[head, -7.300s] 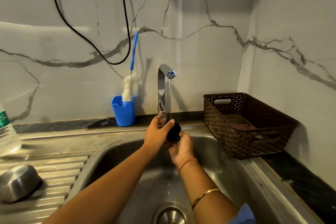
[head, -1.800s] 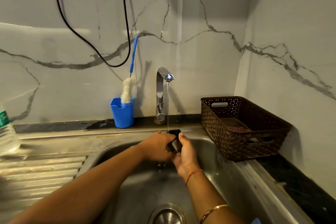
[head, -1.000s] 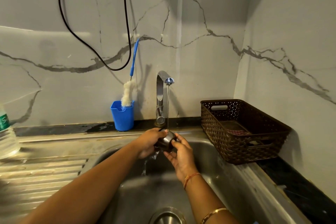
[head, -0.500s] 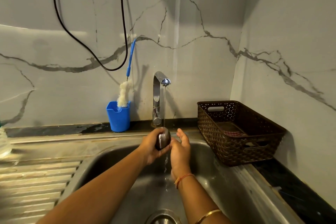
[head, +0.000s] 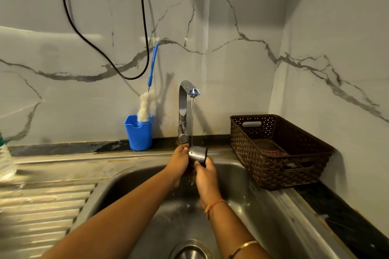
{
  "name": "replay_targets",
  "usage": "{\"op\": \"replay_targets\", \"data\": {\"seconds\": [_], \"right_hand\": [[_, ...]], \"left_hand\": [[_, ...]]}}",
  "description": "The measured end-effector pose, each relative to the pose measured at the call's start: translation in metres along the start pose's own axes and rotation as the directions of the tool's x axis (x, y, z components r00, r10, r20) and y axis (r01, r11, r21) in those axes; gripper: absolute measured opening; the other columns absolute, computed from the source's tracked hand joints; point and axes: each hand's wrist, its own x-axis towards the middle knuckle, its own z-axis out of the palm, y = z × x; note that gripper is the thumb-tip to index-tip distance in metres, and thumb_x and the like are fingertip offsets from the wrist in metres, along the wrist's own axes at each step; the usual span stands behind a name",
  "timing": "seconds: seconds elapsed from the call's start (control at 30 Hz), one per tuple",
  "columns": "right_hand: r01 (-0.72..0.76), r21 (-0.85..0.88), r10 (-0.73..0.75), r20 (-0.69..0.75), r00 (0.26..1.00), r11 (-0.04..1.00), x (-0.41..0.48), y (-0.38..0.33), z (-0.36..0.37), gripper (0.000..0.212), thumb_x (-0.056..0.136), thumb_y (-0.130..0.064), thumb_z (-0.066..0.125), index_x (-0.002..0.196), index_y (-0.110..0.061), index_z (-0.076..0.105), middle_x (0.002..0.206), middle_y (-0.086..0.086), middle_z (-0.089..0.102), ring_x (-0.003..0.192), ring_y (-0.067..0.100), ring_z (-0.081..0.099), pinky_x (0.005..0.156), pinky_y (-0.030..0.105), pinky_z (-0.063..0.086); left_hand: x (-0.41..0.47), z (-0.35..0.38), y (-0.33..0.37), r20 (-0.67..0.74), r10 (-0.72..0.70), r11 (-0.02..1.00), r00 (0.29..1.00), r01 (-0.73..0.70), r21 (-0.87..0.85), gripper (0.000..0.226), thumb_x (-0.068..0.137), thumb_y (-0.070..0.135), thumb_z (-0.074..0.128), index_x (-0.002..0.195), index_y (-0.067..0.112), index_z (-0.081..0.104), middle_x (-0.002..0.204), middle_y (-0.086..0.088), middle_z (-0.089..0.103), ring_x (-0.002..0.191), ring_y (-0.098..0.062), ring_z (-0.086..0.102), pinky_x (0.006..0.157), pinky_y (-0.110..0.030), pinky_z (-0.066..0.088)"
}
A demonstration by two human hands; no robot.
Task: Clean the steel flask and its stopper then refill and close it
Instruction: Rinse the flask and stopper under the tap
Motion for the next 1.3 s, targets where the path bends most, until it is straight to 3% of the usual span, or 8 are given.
{"op": "replay_targets", "data": {"seconds": [0.1,0.23,0.47,0.63,0.73,0.93,1.1,1.3], "right_hand": [[0.050,-0.175,-0.055,-0.021,0.998,0.983,-0.005,-0.002,0.002,0.036,0.096,-0.007,0.046,0.132,-0.007,0.049,0.146,0.007,0.033,0.123,0.025,0.047,0.098,0.027,0.040],[0.045,-0.457,-0.066,-0.029,0.997,0.888,-0.008,0.002,-0.004,0.042,0.095,-0.009,0.046,0.137,-0.012,0.047,0.148,0.007,0.030,0.124,0.028,0.046,0.103,0.031,0.039],[0.169,-0.744,-0.054,0.176,0.983,0.647,-0.011,-0.002,-0.006,0.034,0.094,-0.020,0.049,0.128,-0.022,0.055,0.138,0.004,0.048,0.119,0.027,0.051,0.096,0.029,0.041],[0.190,-0.832,-0.133,0.141,0.981,0.520,-0.012,0.005,-0.008,0.044,0.091,-0.011,0.051,0.135,-0.019,0.048,0.155,0.006,0.018,0.136,0.028,0.032,0.111,0.034,0.032],[0.291,-0.778,-0.100,0.285,0.953,0.557,-0.014,-0.001,0.005,0.049,0.090,-0.008,0.052,0.137,-0.020,0.045,0.150,0.004,0.031,0.130,0.026,0.040,0.109,0.036,0.036],[0.262,-0.816,-0.201,0.182,0.963,0.516,-0.010,0.007,-0.004,0.054,0.089,-0.006,0.050,0.141,-0.019,0.042,0.155,0.008,0.018,0.136,0.028,0.029,0.113,0.035,0.029],[0.336,-0.814,-0.196,0.275,0.941,0.473,-0.012,0.005,0.004,0.046,0.092,-0.009,0.044,0.138,-0.017,0.044,0.154,0.007,0.018,0.133,0.029,0.032,0.111,0.033,0.031],[0.297,-0.838,-0.159,0.251,0.955,0.458,-0.007,0.010,0.001,0.045,0.091,-0.012,0.048,0.135,-0.017,0.047,0.152,0.008,0.023,0.130,0.027,0.038,0.110,0.031,0.033]], "left_hand": [[-0.003,-0.003,-0.001,0.094,-0.142,0.961,0.985,0.160,-0.227,0.049,0.093,0.057,0.043,0.112,0.013,0.053,0.111,-0.016,0.061,0.104,-0.029,0.058,0.082,-0.037,0.046],[-0.001,-0.003,-0.005,0.059,-0.210,0.977,0.976,0.212,-0.023,0.044,0.091,0.056,0.049,0.104,0.014,0.051,0.110,-0.015,0.060,0.102,-0.029,0.058,0.089,-0.039,0.046],[0.010,-0.014,-0.002,-0.299,0.103,0.985,0.949,-0.056,0.163,0.020,0.096,0.019,0.051,0.114,0.012,0.050,0.093,-0.004,0.055,0.079,-0.014,0.052,0.064,-0.026,0.042],[0.017,-0.026,0.005,-0.347,0.205,0.966,0.915,-0.130,0.225,0.023,0.093,0.010,0.050,0.116,0.008,0.052,0.089,-0.005,0.054,0.074,-0.012,0.049,0.058,-0.022,0.037],[0.020,-0.027,0.010,-0.349,0.220,0.961,0.911,-0.140,0.240,0.033,0.093,0.007,0.049,0.126,0.008,0.047,0.098,-0.004,0.054,0.076,-0.010,0.050,0.064,-0.022,0.040],[0.023,-0.018,0.034,-0.224,0.261,0.934,0.939,-0.187,0.305,0.054,0.095,0.003,0.045,0.147,0.011,0.029,0.146,-0.008,0.041,0.128,-0.023,0.044,0.104,-0.034,0.038],[0.036,0.003,0.042,-0.038,0.214,0.898,0.976,-0.181,0.401,0.048,0.092,0.003,0.049,0.138,0.011,0.038,0.123,-0.009,0.056,0.110,-0.024,0.056,0.098,-0.041,0.047],[0.041,-0.005,0.046,0.080,0.132,0.816,0.988,-0.154,0.558,0.079,0.088,0.008,0.050,0.152,0.026,0.008,0.148,-0.017,0.032,0.131,-0.033,0.039,0.108,-0.049,0.036]]}}
